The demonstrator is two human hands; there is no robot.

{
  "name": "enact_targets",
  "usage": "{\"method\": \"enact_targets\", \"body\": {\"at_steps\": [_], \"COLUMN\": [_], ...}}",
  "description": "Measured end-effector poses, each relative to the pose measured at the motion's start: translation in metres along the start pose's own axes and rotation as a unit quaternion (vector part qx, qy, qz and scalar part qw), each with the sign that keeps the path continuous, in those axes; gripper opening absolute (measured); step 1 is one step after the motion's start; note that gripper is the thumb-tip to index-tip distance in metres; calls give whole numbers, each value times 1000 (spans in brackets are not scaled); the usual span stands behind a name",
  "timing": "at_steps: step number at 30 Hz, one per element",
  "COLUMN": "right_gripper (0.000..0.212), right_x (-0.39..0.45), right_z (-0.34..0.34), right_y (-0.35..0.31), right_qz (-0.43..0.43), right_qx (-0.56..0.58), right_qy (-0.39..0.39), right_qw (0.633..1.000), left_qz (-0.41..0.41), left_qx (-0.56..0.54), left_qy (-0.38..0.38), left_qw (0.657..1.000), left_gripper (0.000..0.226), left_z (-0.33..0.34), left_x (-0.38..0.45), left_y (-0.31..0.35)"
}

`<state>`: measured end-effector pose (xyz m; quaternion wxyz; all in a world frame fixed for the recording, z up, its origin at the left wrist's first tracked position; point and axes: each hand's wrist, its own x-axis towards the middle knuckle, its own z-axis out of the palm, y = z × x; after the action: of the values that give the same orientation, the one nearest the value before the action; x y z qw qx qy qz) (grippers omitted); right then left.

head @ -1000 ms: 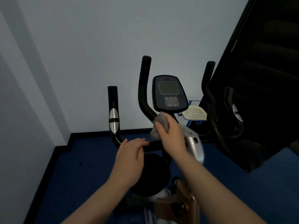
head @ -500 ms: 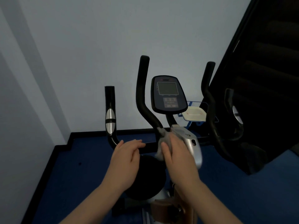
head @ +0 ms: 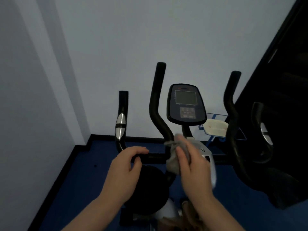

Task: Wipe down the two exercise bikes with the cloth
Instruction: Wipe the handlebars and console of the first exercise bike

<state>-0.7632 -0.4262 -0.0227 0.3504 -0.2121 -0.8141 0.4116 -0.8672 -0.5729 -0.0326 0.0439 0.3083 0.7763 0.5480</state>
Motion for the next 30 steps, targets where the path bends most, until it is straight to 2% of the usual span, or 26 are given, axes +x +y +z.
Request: {"method": "enact_targets", "body": {"at_steps": [2,4,6,8,13,16,17,21,26,30], "right_gripper": [39,33,17,10,19,26,26,34,30,33], "right_x": [18,37,51,58,61,62,62,70,50,34], "right_z": [3,14,28,37,34,56,66,76,58,96], "right_y": [-12,-24,-28,-24,-26,-30,-34,-38,-40,-64], "right_qz": [-73,-101,-115,-139,-159,-163,-160,-31,29,30], "right_qx": [23,18,-80,-193,-272,-383,-392,-277,-282,-343], "right_qy": [-20,-131,-276,-348,-372,-386,-393,-405,-408,-364], "right_qw": [997,986,951,907,873,823,817,871,868,866], "left_qz": [-2,5,20,23,8,35,51,149,271,313], "left_qx": [-9,-15,-21,-28,-35,-27,-20,53,132,142], "left_qy": [60,91,106,123,136,106,92,38,-37,-78], "left_qw": [998,996,994,992,990,993,994,987,953,936], "left_gripper": [40,40,42,43,43,42,40,31,33,40], "left_z": [-1,-6,-15,-27,-46,-49,-51,-60,-74,-71], "left_x": [-3,-3,0,7,35,54,63,106,157,182], "left_y": [-1,0,-2,-7,-30,-31,-30,-33,-45,-52]}}
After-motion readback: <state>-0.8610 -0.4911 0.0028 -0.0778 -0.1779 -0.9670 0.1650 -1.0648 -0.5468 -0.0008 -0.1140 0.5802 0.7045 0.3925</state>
